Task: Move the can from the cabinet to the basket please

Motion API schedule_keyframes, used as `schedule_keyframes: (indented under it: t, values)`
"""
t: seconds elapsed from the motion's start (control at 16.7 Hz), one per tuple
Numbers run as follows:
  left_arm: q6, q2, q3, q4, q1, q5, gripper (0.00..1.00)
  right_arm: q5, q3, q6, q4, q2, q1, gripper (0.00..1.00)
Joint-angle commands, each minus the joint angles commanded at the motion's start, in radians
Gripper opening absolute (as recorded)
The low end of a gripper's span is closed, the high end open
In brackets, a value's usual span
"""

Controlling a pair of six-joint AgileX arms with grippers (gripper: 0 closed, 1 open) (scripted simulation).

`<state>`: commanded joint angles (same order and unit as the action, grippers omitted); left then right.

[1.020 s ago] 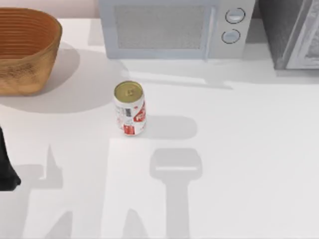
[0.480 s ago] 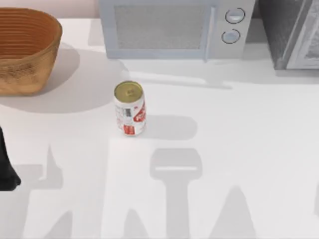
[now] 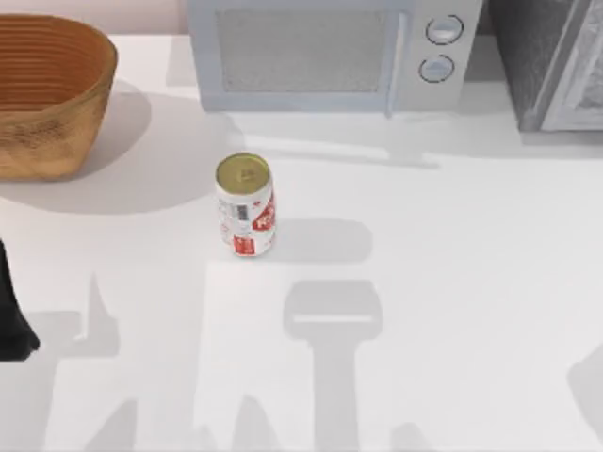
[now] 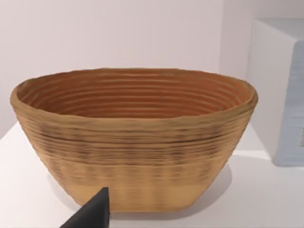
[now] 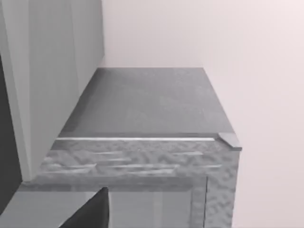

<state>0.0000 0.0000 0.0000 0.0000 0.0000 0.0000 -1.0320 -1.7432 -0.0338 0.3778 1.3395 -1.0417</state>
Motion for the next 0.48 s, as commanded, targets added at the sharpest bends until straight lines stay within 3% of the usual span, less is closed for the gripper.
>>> schedule_keyframes:
  t: [0.3,0.48]
  values:
    - [0.000,0.000,0.000,0.000,0.000,0.000,1.00,0.010,-0.003,0.000,-0.003,0.002,0.007,1.00]
    - [0.000,0.000,0.000,0.000,0.000,0.000,1.00,0.103,-0.016,0.002,0.002,0.006,0.096,1.00]
